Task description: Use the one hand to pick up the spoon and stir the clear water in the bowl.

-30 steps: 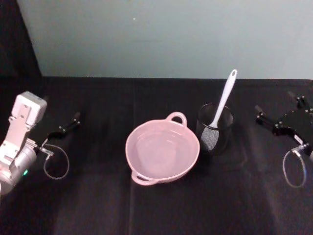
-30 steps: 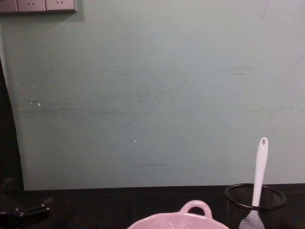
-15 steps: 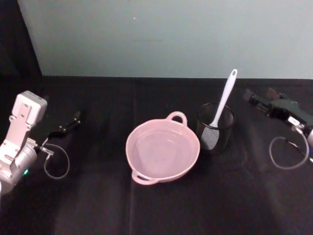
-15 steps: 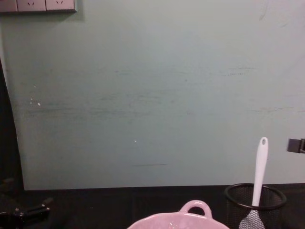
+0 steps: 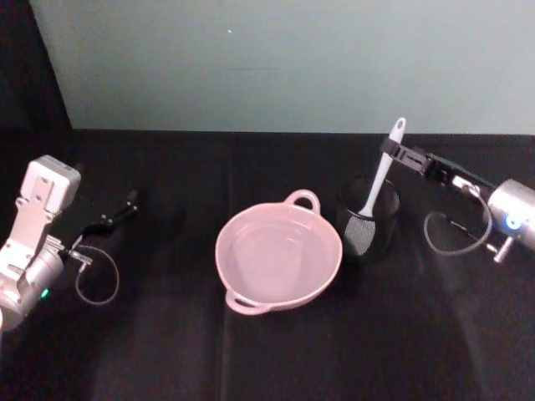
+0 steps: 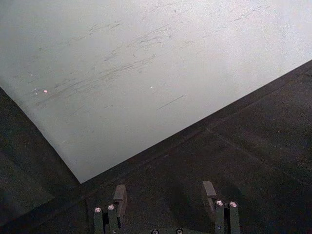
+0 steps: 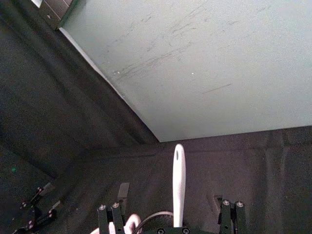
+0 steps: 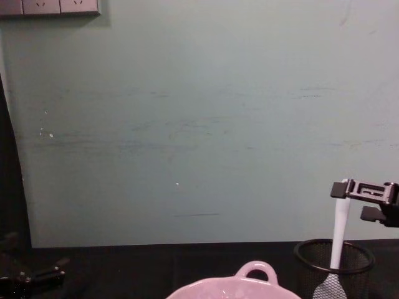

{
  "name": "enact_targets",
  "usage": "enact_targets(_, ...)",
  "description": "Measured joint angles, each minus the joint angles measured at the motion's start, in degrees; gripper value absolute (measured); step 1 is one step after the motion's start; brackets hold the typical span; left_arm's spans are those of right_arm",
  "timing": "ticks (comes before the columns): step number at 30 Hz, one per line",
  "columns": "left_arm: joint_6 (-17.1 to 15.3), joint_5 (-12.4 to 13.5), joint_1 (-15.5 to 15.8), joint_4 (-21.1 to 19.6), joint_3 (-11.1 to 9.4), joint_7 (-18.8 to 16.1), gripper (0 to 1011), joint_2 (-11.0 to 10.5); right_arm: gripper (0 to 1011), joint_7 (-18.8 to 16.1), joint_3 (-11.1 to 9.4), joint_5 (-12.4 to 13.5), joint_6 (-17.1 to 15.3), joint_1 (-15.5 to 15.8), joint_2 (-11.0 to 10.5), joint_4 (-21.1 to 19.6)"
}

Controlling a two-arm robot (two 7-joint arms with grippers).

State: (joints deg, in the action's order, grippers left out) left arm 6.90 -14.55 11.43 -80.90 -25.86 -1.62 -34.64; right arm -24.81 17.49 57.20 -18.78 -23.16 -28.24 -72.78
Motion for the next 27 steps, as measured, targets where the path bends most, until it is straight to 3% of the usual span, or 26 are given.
enact_targets(12,0.0,0.0,0.0,0.0,0.0,0.0,1011,0.0,1003,-3.4,4.1,-0.7,1.4,-5.4,1.3,6.9)
enact_targets(21,0.0,0.0,0.0,0.0,0.0,0.0,1011,0.0,1002,-3.3,3.9,-0.7,1.5,-5.2,1.2,6.5)
enact_targets(27,0.0,0.0,0.0,0.0,0.0,0.0,1011,0.0,907,-3.2,3.8,-0.7,1.5,-5.0,1.2,6.3)
